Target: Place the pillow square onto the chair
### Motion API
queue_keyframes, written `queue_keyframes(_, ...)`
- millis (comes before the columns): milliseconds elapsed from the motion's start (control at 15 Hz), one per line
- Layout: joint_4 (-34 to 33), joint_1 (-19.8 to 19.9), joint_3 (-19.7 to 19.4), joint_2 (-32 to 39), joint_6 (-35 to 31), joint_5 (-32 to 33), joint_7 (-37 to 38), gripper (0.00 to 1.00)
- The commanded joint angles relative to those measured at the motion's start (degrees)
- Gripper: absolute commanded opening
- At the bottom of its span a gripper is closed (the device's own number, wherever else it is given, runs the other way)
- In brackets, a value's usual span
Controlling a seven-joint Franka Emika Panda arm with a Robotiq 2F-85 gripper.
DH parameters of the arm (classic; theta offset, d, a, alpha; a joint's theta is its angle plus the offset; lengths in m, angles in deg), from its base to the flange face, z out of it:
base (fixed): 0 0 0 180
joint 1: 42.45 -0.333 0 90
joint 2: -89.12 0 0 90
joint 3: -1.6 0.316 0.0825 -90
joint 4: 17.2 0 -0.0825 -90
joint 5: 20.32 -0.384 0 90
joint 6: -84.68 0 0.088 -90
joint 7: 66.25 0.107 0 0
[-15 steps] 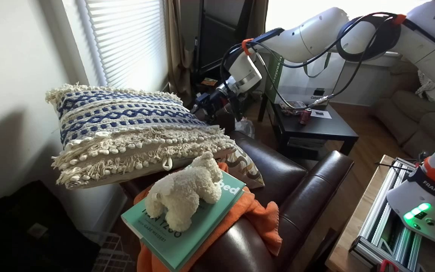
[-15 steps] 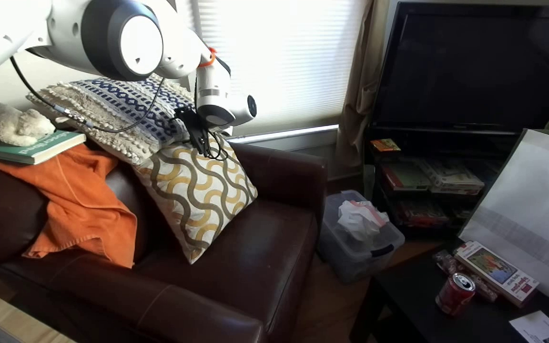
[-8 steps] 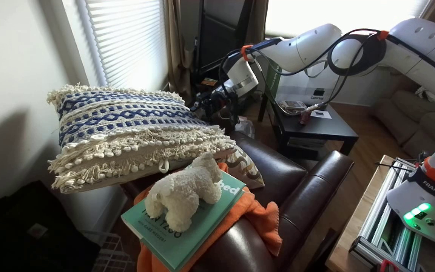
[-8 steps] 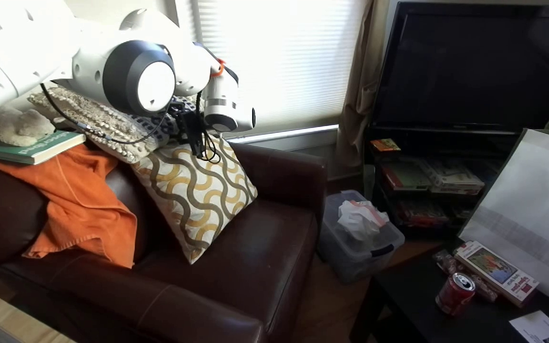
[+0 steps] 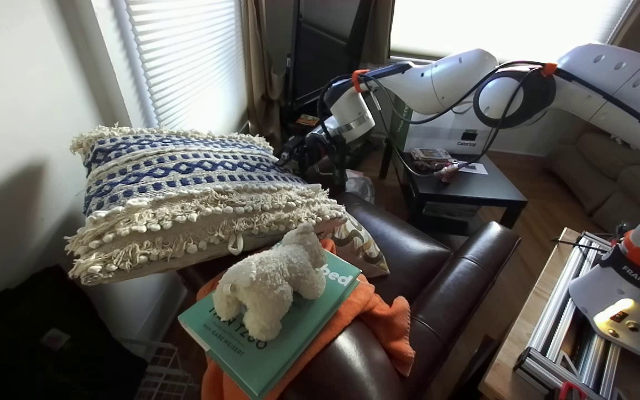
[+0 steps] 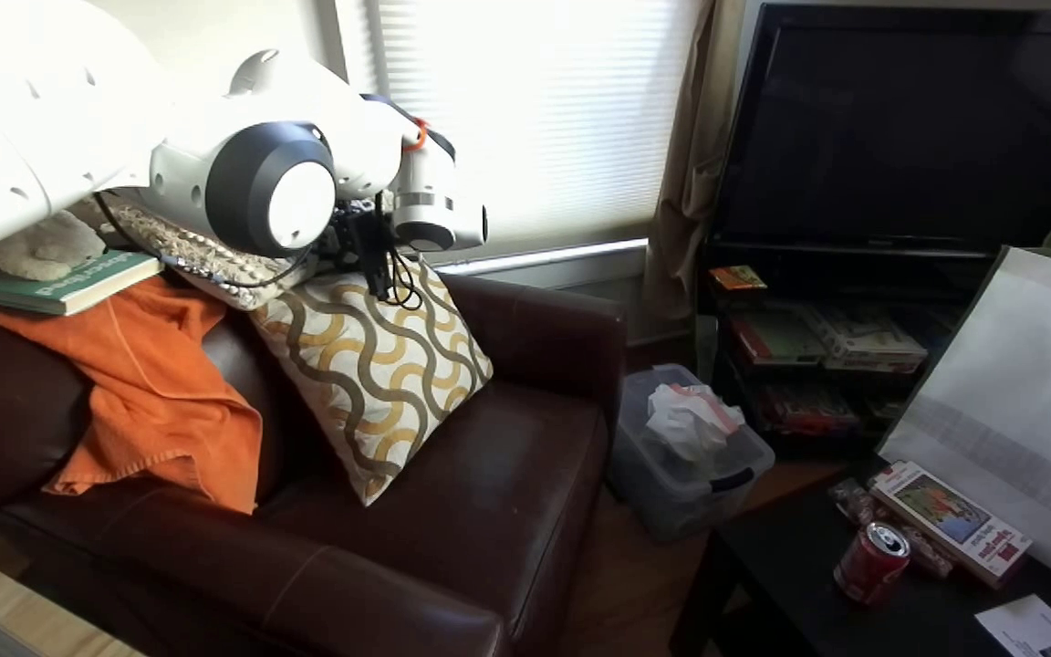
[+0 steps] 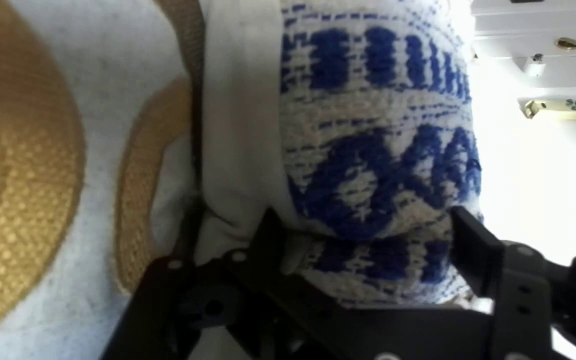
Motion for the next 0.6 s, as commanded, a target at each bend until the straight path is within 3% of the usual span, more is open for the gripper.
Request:
queue_keyframes(0,-5.7,-0.6,0.5,2.5,0.1,1.5,0.7,0.50)
queue_keyframes(400,-1.3,1.9,-0.3,-3.2,-3.5,0.2,-8.5,0.09)
queue_keyframes(467,-0.8,2.3,-0.1,-3.9,-4.0,0.0,-10.0,0.03)
queue_keyframes(533,-0.1,2.6,0.0,-4.8,-4.5,-0.1,-11.6,0.05)
